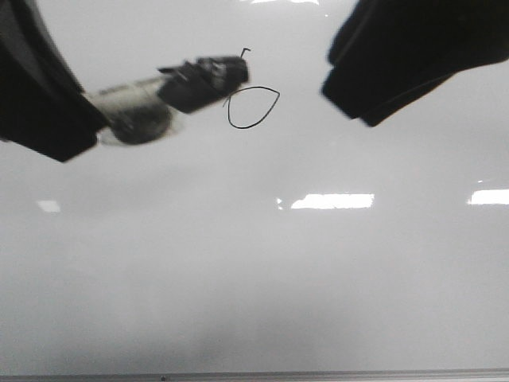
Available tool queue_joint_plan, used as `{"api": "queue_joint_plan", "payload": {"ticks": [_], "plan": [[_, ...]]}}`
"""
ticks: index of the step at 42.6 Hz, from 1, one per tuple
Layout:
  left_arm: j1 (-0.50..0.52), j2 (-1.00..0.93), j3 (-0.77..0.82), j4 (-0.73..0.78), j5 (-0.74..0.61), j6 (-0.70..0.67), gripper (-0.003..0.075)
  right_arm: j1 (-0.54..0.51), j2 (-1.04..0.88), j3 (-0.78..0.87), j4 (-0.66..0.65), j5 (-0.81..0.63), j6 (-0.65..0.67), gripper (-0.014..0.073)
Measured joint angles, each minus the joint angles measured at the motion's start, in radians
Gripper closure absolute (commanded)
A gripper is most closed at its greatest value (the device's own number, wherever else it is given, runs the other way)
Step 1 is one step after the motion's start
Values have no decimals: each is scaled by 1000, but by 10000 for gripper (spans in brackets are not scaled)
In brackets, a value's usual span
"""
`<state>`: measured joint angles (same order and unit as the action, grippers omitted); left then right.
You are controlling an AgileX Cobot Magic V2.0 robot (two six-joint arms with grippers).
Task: Write number 6 on whiteboard
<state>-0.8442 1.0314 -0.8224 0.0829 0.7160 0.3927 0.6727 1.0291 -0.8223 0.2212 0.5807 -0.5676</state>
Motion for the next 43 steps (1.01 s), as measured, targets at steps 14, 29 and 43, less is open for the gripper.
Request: {"api": "queue_joint_plan", "payload": {"ticks": [14,29,43], "plan": [[414,-322,184,-23,-48,-165,741,-287,-377,273,0,-80,287,666],[899,-389,312,-17,-99,-293,741,-361,-588,349,0,-80,320,659],[1031,-150,315,-96,-408,-298,740,-361,-588,353,0,-80,318,659]]}}
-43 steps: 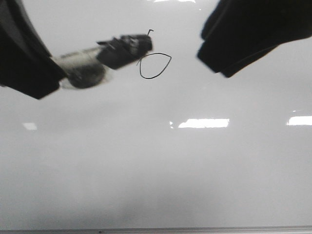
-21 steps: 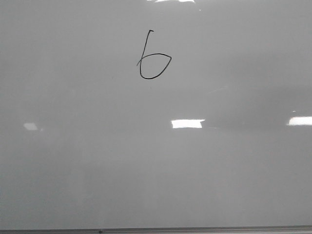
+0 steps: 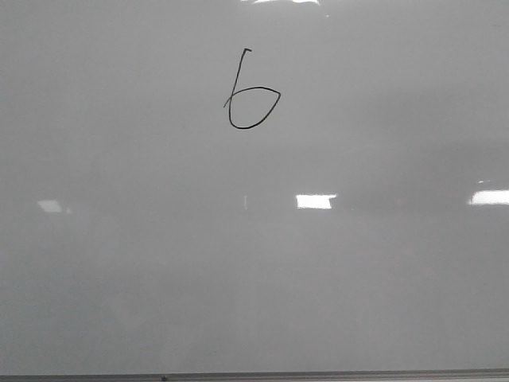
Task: Write number 6 on whiteboard
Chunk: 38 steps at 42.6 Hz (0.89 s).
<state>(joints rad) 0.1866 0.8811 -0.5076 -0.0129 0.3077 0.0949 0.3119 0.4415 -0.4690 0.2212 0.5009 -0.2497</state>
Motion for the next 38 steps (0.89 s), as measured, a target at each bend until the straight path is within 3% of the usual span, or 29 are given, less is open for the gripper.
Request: {"api": "queue_joint_plan", "payload": {"ticks": [9,19,28,32,38], "plan": [[-3,222,-4,-102,-196,-2,740,0,0,7,0,0,0,659],[-96,376,-78,-86,-296,-2,740,0,0,33,0,-21,0,659],[-106,496,-152,-79,-324,-2,735,0,0,34,0,-32,0,659],[-106,529,-165,-79,-327,-2,674,0,0,34,0,-36,0,659],[-106,555,-172,-79,-329,-2,504,0,0,34,0,-40,0,659]]}}
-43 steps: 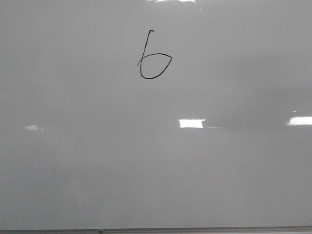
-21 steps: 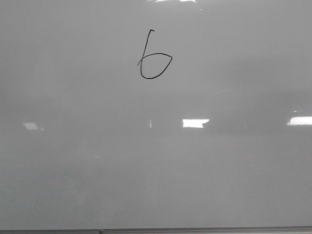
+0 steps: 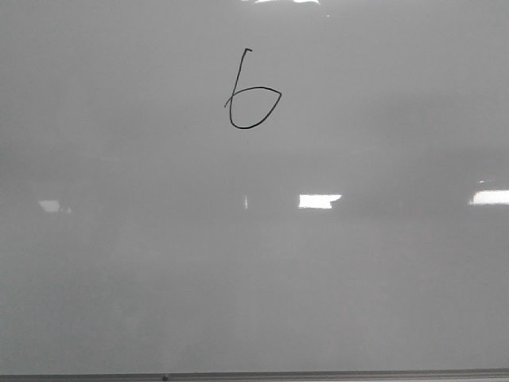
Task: Write number 6 on whiteboard
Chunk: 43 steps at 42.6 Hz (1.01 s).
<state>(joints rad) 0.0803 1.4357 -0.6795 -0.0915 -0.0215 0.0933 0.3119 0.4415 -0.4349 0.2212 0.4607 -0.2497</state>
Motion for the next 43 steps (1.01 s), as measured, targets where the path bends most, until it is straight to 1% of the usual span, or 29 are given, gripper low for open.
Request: {"api": "queue_joint_plan", "payload": {"ticks": [4,7,18,26,32,35,41,43], "plan": [[0,8,-2,0,-5,0,426,0,0,0,0,0,0,659],[0,9,-2,0,-6,0,384,0,0,0,0,0,0,659],[0,9,-2,0,-5,0,288,0,0,0,0,-2,0,659],[0,-11,-2,13,21,0,276,0,0,0,0,-2,0,659],[0,-67,1,16,74,0,278,0,0,0,0,-2,0,659],[0,-123,19,16,91,0,279,0,0,0,0,-2,0,659],[-5,-296,97,19,109,0,284,0,-7,0,0,-7,0,659],[-11,-371,125,19,111,0,308,0,-16,0,0,-13,0,659]]}}
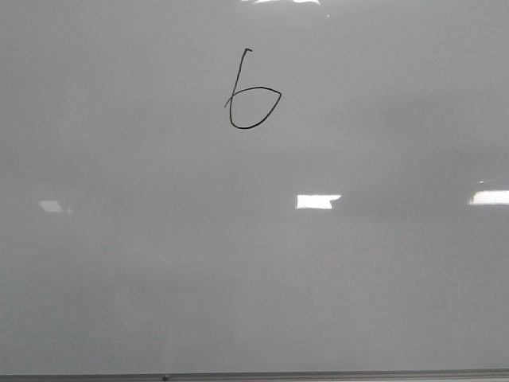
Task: Write number 6 on whiteboard
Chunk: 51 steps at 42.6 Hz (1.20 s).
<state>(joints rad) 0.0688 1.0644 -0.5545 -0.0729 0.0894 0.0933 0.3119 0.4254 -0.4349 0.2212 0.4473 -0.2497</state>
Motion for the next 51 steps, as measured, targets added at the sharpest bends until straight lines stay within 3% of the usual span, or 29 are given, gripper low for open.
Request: {"api": "queue_joint_plan", "payload": {"ticks": [5,16,32,51], "plan": [[-36,-179,78,10,5,0,416,0,-29,12,0,-37,0,658],[-154,-560,193,48,75,0,733,0,-135,79,2,-55,35,658],[-214,-901,214,52,226,0,741,0,-323,107,14,-54,39,658],[-214,-926,214,52,241,0,741,0,-327,107,14,-59,39,659]]}}
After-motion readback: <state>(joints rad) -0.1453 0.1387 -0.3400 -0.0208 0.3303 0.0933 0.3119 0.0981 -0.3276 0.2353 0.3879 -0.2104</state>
